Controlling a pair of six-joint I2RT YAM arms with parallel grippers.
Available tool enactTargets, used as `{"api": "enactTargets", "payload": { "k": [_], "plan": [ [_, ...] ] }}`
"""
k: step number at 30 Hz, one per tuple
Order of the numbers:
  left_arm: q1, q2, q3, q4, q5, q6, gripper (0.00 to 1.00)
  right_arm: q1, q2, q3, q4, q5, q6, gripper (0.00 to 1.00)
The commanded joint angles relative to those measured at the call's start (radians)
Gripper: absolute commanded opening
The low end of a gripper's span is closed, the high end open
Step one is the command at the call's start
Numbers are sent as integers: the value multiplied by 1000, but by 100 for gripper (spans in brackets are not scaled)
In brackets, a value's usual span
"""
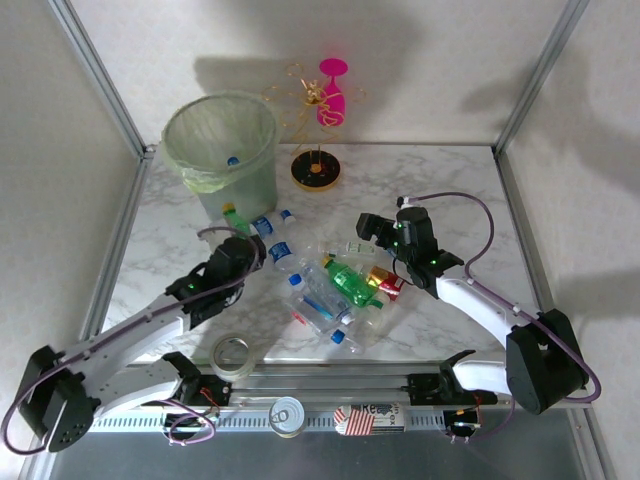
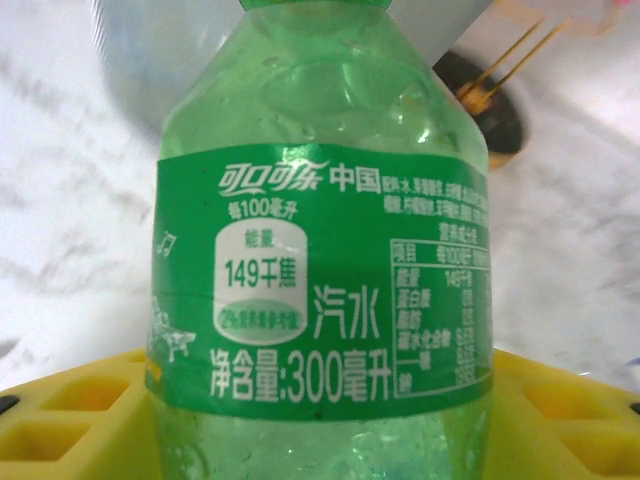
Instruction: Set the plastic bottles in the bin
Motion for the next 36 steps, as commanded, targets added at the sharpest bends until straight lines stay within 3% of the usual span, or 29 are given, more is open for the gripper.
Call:
{"api": "enactTargets", "payload": {
  "k": [1, 8, 14, 23, 30, 36],
  "plan": [
    [2, -47, 114, 8, -41, 129, 38, -6, -14, -10, 53, -39, 2, 99],
    [27, 26, 376, 79, -28, 330, 38, -5, -21, -19, 107, -142, -3, 99],
    [185, 210, 627, 58, 185, 362, 37, -6, -62, -45, 101, -159, -7, 99],
    [324, 507, 990, -71, 288, 427, 37, -6, -105, -65, 71, -140, -22, 99],
    [427, 689, 1129, -179, 328, 429, 37, -6, -108, -62, 43, -123, -42, 99],
    [474, 773, 1123, -235, 355, 419, 37, -5, -111, -67, 34, -105, -51, 99]
  ]
}}
